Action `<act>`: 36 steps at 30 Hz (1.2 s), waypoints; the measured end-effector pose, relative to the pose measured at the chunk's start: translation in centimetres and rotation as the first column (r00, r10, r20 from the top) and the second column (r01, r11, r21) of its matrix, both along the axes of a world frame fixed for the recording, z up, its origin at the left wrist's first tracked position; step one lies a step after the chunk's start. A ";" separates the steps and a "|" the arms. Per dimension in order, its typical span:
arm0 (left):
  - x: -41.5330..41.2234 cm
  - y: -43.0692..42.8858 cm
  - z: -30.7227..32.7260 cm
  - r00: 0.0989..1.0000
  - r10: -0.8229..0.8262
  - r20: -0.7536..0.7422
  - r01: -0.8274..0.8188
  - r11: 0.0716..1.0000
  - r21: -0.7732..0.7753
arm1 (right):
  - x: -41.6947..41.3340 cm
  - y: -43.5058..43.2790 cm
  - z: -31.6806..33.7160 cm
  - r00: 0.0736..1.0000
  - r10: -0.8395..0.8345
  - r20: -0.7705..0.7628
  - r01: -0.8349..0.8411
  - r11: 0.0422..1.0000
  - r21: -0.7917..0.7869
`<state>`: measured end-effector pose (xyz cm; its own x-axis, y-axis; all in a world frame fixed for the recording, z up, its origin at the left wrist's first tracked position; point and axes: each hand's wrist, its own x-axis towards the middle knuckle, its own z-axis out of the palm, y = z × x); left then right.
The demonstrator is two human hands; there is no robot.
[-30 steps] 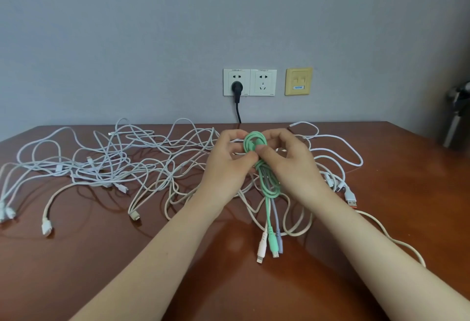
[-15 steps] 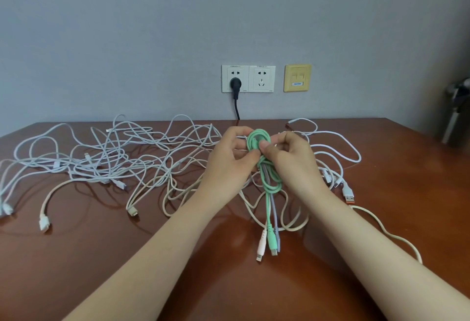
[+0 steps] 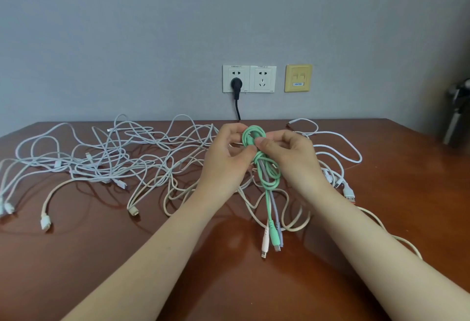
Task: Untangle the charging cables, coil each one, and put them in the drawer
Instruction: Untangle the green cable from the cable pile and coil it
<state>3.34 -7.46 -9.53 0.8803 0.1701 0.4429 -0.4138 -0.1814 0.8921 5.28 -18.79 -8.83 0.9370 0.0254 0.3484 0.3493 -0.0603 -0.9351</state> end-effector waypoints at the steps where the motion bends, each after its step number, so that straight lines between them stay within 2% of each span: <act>1: 0.0 0.0 0.0 1.000 -0.010 0.006 0.010 1.000 0.003 | 0.1 0.0 0.0 1.000 -0.009 0.004 0.009 1.000 0.006; 4: -0.2 -0.2 0.0 0.998 -0.052 -0.020 0.051 0.998 -0.045 | 0.1 0.0 -0.2 1.000 -0.016 -0.017 0.016 1.000 0.026; 6: -0.2 -0.4 0.0 0.992 -0.105 -0.063 0.095 0.985 -0.145 | -0.1 -0.1 -0.1 0.999 0.009 -0.045 -0.007 0.999 0.042; 12: 0.3 0.6 -0.1 0.982 -0.154 -0.107 0.096 0.904 -0.417 | -0.4 0.2 0.2 0.948 0.212 -0.238 -0.181 0.973 0.145; 17: 0.3 1.2 0.1 0.985 -0.158 -0.073 0.109 0.889 -0.445 | -1.3 0.7 -0.1 0.866 0.395 -0.307 -0.412 0.911 0.011; 19: 0.2 1.1 0.2 0.985 -0.154 -0.075 0.107 0.896 -0.430 | -1.3 0.8 -0.2 0.885 0.387 -0.261 -0.398 0.917 0.011; 23: 0.5 1.1 0.2 0.985 -0.142 -0.102 0.096 0.926 -0.366 | -0.6 1.0 -0.6 0.952 0.266 -0.150 -0.265 0.964 0.028; 28: 0.5 1.1 0.7 0.975 -0.204 -0.093 0.149 0.901 -0.407 | -0.4 1.4 -1.3 0.986 0.165 -0.041 -0.159 0.981 0.108; 30: 0.7 0.9 0.5 0.983 -0.157 -0.099 0.114 0.932 -0.343 | -0.3 1.4 -1.4 0.991 0.135 -0.027 -0.131 0.986 0.102; 31: 0.8 0.9 0.3 0.991 -0.101 -0.086 0.076 0.963 -0.257 | -0.3 1.3 -1.4 0.992 0.125 -0.025 -0.122 0.988 0.090; 33: 0.8 1.1 -0.2 0.998 0.058 0.027 -0.060 0.996 0.063 | -0.2 1.3 -1.4 0.993 0.116 -0.028 -0.114 0.991 0.069; 34: 0.7 1.2 -0.5 0.987 0.109 0.120 -0.134 0.964 0.230 | -0.3 1.3 -1.3 0.993 0.117 -0.035 -0.114 0.991 0.067; 36: 0.8 1.7 -0.9 0.958 0.120 0.262 -0.222 0.886 0.408 | -0.4 1.2 -1.2 0.990 0.129 -0.053 -0.124 0.989 0.081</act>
<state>4.18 -5.79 -10.44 0.7241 0.0575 0.6873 -0.5192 -0.6106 0.5980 4.90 -17.56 -10.06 0.9467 0.1201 0.2989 0.2944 0.0542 -0.9542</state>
